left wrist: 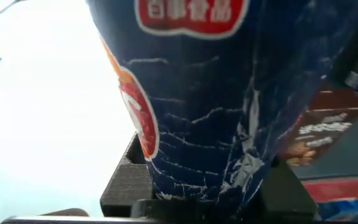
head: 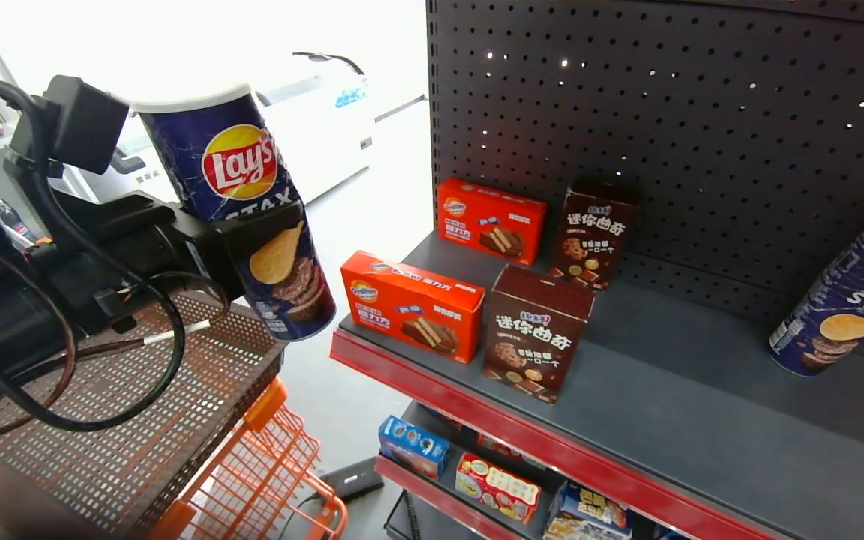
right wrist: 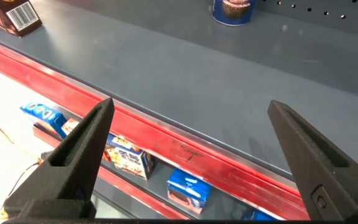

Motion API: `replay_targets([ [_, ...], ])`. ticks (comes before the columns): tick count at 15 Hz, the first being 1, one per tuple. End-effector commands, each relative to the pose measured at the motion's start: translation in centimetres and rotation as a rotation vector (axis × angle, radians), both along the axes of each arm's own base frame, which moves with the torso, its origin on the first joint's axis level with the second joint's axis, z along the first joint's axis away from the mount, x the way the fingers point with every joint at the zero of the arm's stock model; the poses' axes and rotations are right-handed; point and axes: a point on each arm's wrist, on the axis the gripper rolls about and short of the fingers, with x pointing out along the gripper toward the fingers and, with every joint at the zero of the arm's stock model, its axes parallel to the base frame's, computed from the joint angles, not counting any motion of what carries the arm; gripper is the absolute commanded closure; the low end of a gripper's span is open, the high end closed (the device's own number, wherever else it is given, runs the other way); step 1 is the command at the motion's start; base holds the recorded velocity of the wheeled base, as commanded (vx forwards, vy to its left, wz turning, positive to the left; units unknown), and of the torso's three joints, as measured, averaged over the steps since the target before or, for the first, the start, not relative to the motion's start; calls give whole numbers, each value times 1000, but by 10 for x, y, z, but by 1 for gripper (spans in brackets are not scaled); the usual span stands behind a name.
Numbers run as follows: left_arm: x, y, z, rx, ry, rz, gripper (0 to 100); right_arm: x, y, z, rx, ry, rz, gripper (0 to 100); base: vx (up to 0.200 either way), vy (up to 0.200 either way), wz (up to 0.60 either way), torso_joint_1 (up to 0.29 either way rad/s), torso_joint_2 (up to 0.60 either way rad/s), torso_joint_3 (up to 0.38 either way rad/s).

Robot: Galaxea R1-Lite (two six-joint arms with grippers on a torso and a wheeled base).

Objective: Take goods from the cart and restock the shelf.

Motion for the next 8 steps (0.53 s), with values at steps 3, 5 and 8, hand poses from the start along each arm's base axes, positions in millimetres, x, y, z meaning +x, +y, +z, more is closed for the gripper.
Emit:
replay_targets([
  [3, -15, -12, 3, 10, 19, -100, 100, 0, 0, 0, 0, 1, 0, 0, 0, 0, 0, 0, 0, 0],
  [5, -28, -14, -5, 23, 51, -160, 100, 0, 0, 0, 0, 1, 0, 0, 0, 0, 0, 0, 0, 0],
  [8, -41, -11, -3, 29, 64, -203, 100, 0, 0, 0, 0, 1, 0, 0, 0, 0, 0, 0, 0, 0],
])
